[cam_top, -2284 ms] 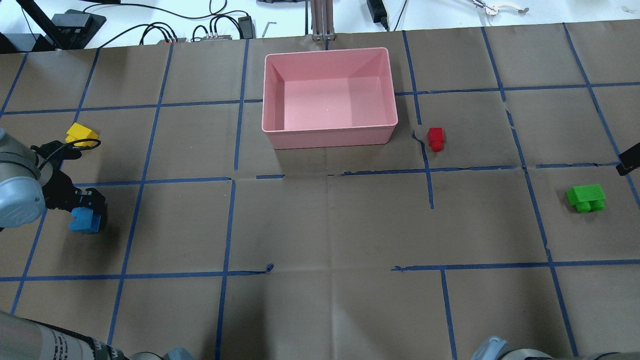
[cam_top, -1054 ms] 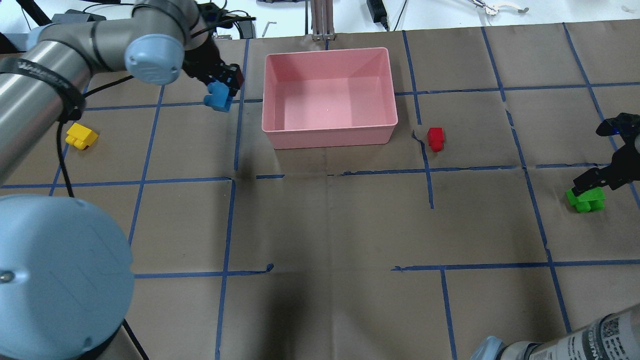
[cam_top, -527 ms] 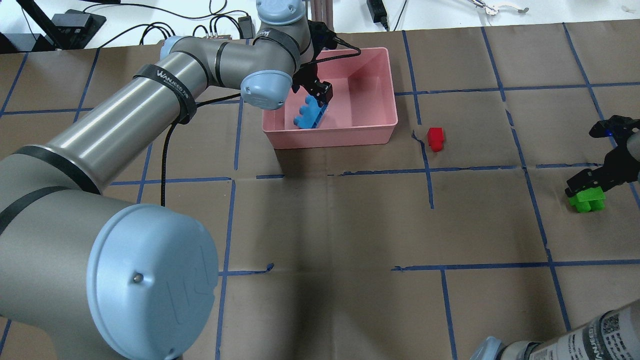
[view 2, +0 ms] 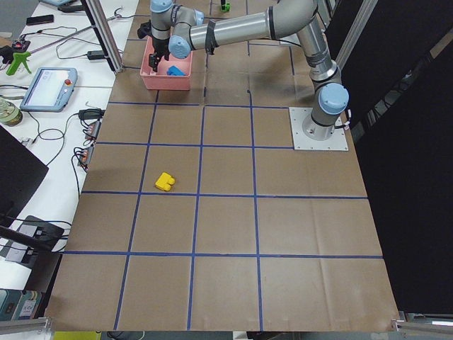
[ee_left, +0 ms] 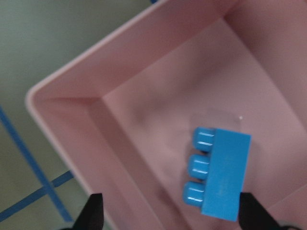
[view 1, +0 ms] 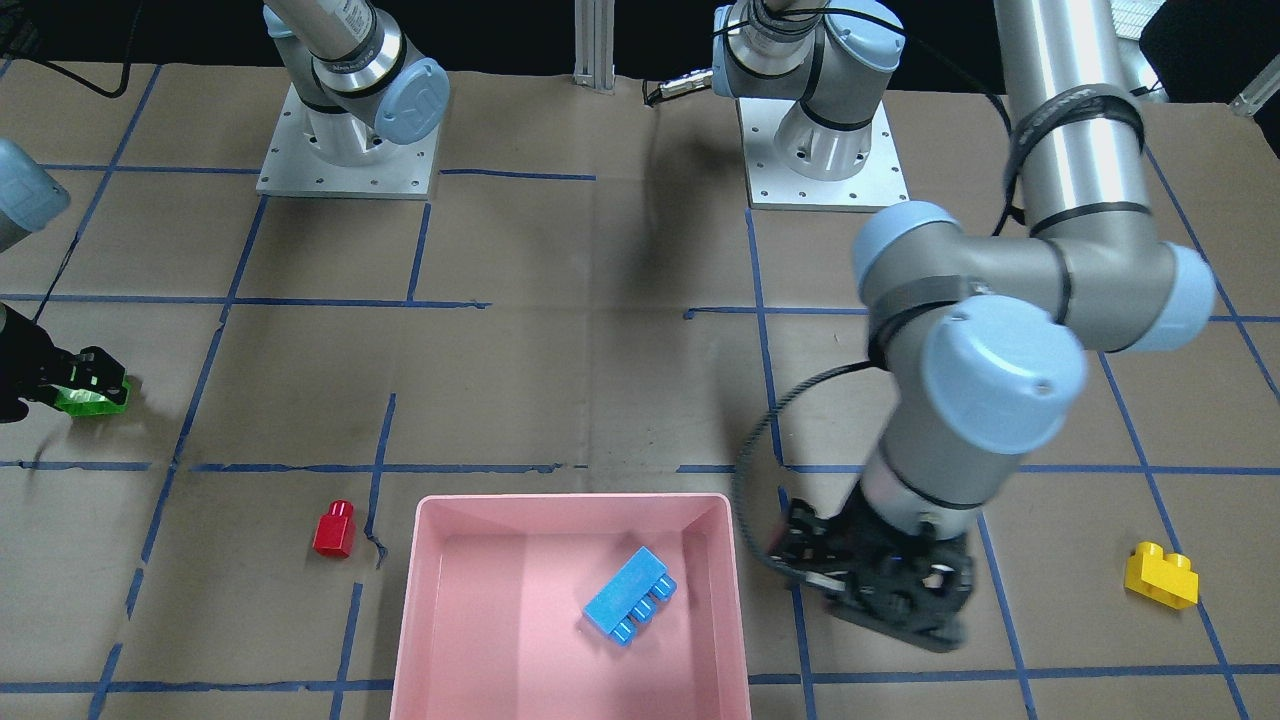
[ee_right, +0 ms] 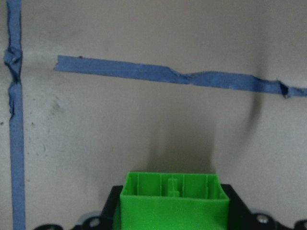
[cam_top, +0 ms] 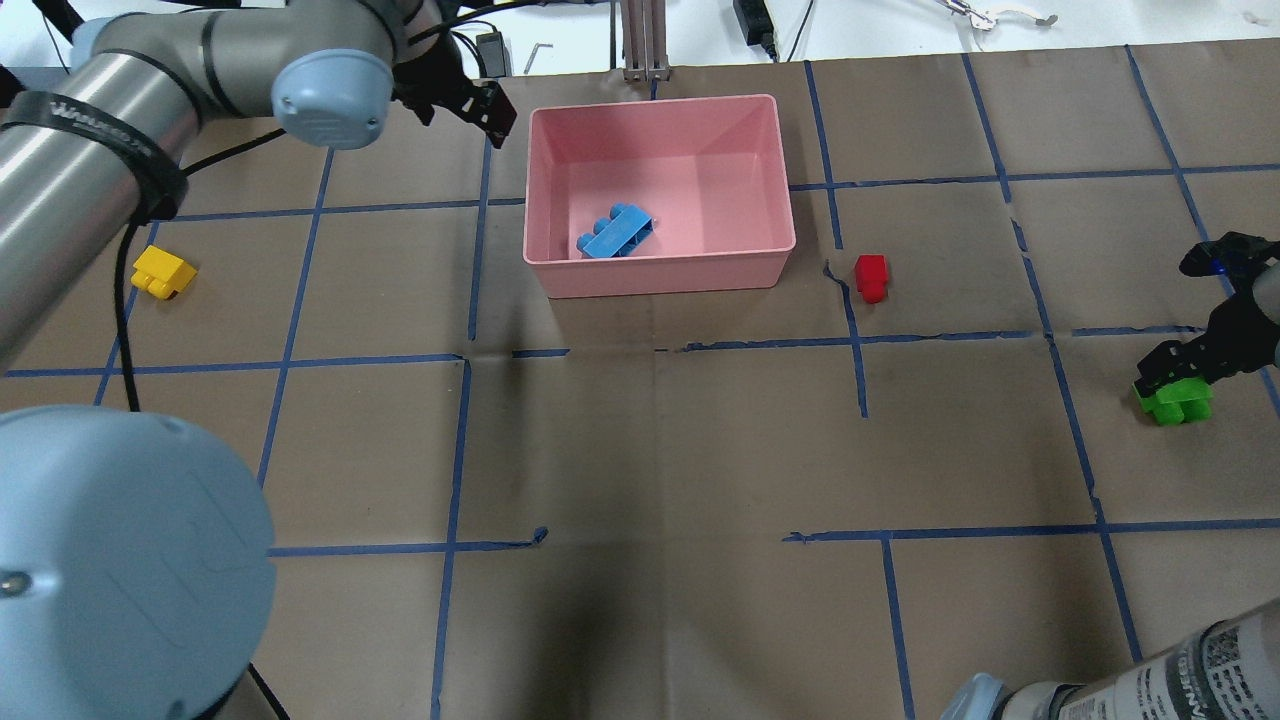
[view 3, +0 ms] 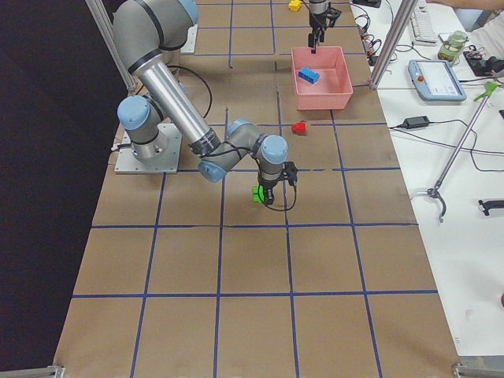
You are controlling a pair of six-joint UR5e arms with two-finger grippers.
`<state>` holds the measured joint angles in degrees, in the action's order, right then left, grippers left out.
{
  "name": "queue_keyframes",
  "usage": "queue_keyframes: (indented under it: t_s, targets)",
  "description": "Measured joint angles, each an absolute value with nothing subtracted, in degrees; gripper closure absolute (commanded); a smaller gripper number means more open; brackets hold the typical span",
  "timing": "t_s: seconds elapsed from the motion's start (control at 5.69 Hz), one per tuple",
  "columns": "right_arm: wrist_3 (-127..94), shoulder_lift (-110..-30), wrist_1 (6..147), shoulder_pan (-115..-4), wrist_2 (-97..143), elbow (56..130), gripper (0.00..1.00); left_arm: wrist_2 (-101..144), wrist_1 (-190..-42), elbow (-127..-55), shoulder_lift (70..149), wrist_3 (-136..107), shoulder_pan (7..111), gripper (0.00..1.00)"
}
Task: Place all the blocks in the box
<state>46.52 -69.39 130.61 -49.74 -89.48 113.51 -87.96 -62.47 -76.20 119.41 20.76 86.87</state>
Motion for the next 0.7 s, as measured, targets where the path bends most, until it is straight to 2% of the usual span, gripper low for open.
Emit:
queue_keyframes:
  t_s: [0.35,0.7]
  targets:
    - [45.5,-70.6,130.2,-51.8,-89.4,111.5,0.49,-87.2,-62.9,-80.2,117.5,21.5,72.2,0.01]
    - [43.0,-73.0,125.3,-55.0,-89.8,107.2,0.49,-87.6,-62.6,-79.4,120.3,27.8,62.9,0.01]
